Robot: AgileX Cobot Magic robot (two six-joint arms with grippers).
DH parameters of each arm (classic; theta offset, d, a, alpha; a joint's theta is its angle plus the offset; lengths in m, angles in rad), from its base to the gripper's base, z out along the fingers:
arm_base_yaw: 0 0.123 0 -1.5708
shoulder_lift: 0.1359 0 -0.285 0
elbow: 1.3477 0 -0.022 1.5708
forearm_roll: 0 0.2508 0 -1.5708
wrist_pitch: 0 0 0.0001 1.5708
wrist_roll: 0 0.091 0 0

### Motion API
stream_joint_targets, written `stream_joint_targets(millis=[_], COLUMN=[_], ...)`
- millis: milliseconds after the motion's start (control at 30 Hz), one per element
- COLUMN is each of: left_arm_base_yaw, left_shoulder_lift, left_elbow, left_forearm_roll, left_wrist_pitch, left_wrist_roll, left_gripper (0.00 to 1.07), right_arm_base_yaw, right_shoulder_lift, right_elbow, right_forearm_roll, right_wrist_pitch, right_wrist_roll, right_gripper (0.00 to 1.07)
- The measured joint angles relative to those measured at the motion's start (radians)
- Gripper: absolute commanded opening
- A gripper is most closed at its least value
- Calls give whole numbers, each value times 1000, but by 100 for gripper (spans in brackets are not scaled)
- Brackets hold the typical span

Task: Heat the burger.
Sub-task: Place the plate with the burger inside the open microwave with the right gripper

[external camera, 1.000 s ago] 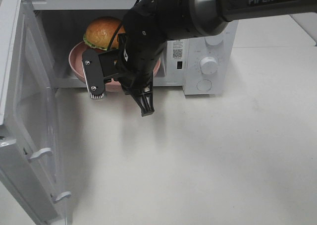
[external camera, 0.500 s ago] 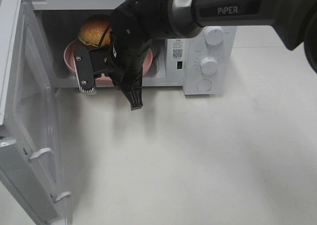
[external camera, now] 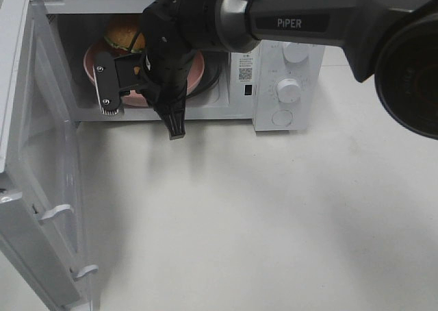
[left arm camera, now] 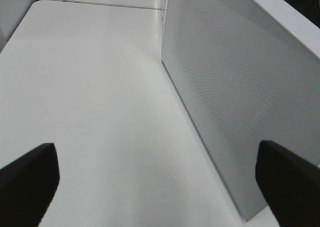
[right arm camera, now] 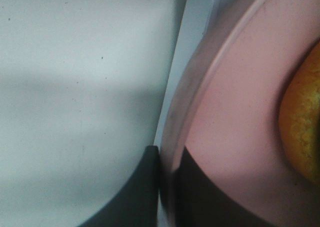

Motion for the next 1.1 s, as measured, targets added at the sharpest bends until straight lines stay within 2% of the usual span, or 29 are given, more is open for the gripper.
stream_joint_targets(millis=[533, 1100], left_arm_base_yaw=[0, 0], left_shoulder_lift=[0, 0], left_elbow=[0, 0], left_forearm_roll=[0, 0], left_wrist_pitch=[0, 0], left_wrist_roll=[0, 0], left_gripper=[102, 102], right_arm_base_yaw=[-34, -34], right_shoulder_lift=[24, 45], right_elbow=[-59, -64], right_forearm_roll=[-8, -8], right_wrist_pitch=[9, -14], right_wrist_roll=[4, 4], right_gripper=[0, 3])
